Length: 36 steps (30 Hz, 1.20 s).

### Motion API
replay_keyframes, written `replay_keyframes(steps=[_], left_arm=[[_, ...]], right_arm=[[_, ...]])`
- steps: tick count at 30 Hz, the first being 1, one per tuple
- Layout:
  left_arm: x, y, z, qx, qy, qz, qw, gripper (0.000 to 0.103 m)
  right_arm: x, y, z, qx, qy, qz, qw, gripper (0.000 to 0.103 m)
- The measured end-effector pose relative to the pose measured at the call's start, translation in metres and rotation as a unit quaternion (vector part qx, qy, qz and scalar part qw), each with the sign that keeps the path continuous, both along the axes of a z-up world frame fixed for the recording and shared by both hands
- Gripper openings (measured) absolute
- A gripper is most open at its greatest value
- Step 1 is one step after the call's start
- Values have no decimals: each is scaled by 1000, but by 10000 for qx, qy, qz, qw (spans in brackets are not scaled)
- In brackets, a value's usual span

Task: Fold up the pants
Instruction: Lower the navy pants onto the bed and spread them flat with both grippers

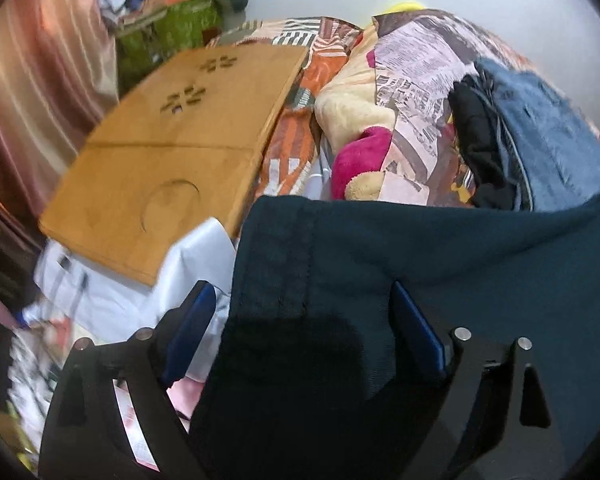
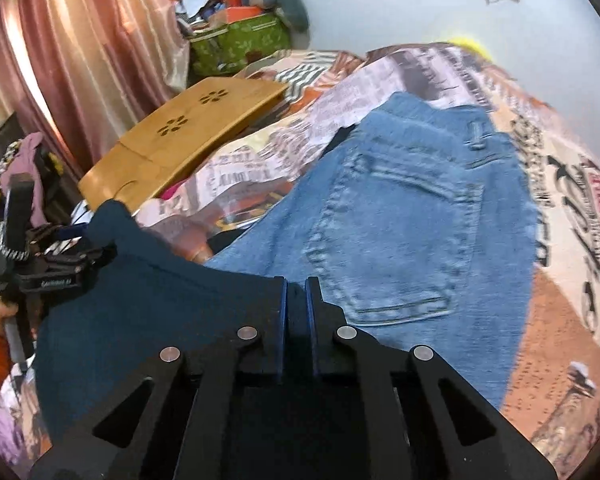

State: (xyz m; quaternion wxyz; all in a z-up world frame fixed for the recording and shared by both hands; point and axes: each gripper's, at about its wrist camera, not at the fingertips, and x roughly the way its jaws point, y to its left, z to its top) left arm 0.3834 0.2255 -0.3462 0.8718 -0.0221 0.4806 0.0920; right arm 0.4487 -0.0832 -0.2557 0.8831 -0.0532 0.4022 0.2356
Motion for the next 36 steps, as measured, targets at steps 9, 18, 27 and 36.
replay_keyframes(steps=[9,18,27,36], left_arm=[[-15,-5,41,-136,60,-14,9999,77],[-74,-78,143,-155,-896,-753,9930,80],[-99,-170,156,-398,-882,-1249,9874,82],[-98,-248,115,-476,-193,-1425,9885,82]], right_arm=[[-60,-122,94,274,-737,-1046,9914,3],[-193,-237,159,252,-1272,-2061,9699,33],[-316,-342,151,-86,-1554,-3106,9377,49],[-346,-429,53,220,-673,-3923,9171,49]])
